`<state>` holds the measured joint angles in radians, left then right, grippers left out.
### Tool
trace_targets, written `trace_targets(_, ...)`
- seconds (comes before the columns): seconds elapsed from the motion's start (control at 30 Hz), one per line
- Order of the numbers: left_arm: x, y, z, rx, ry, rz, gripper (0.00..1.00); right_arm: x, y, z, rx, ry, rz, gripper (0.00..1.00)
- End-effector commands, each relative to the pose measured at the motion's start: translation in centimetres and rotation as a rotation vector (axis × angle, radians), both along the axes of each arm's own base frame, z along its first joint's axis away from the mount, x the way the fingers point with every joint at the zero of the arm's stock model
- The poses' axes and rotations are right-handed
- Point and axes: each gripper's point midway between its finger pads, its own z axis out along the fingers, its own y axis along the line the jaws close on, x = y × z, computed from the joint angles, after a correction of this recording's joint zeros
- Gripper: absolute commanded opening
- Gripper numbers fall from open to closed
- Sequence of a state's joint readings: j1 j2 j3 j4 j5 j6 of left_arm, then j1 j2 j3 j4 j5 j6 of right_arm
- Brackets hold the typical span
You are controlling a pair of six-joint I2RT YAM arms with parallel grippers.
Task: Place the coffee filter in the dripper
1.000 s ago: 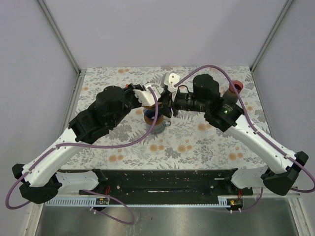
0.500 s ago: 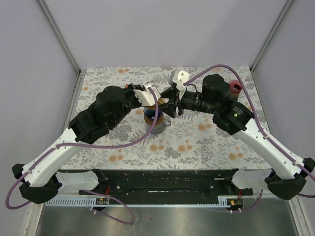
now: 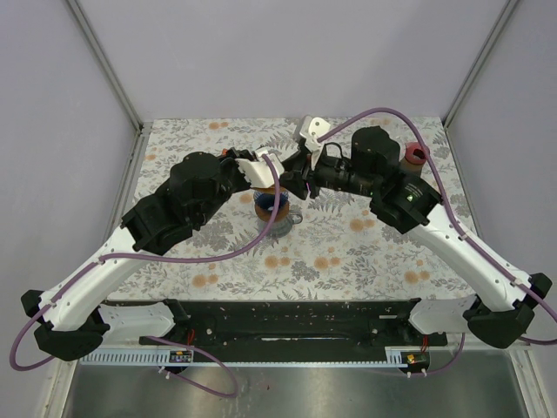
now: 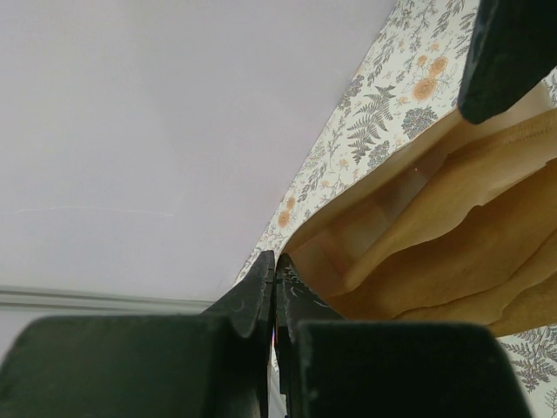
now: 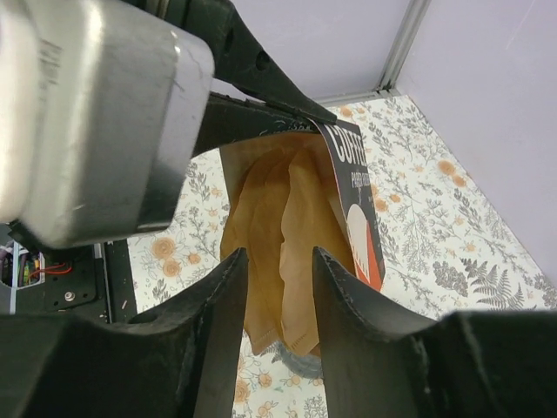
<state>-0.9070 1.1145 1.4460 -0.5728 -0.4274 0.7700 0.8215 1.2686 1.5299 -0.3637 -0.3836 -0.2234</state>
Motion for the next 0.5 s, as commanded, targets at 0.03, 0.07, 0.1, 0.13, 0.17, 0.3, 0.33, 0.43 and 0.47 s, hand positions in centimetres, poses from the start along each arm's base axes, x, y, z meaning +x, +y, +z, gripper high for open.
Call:
trace_targets(0.03,0.1,0.1,2.4,-0.065,-0.06,0.015,0.0,1.0,0.3,1.3,0.035,-0.018,-0.028,0.41)
trace_targets(0.07,0.1,0.0,2.4,-0.067,-0.06,0.011,0.0,1.1,0.4,1.0,0.03,-0.014,-0.029,0.38)
trace_targets(0.1,0.1,0.1,2.3,-0.064,-0.059,0.014,0.0,1.2,0.5,0.9,0.03,-0.014,-0.029,0.36)
trace_targets(0.13,0.1,0.0,2.3,-0.063,-0.059,0.014,0.0,1.2,0.5,0.9,0.03,-0.014,-0.032,0.34)
trace_targets(0.17,0.1,0.1,2.3,-0.062,-0.058,0.013,0.0,1.5,0.5,0.7,0.027,-0.01,-0.042,0.34)
trace_targets(0.3,0.0,0.1,2.2,-0.063,-0.057,0.011,0.0,1.9,0.6,0.4,0.021,-0.011,-0.054,0.29)
trace_targets(0.33,0.0,0.1,2.2,-0.066,-0.056,0.011,0.0,1.9,0.6,0.3,0.019,-0.009,-0.055,0.28)
trace_targets(0.43,0.0,0.0,2.2,-0.063,-0.056,0.009,0.0,2.0,0.9,0.0,0.012,-0.004,-0.049,0.31)
trace_targets(0.47,0.0,0.1,2.2,-0.063,-0.057,0.011,0.0,1.9,0.9,-0.2,0.007,-0.001,-0.043,0.32)
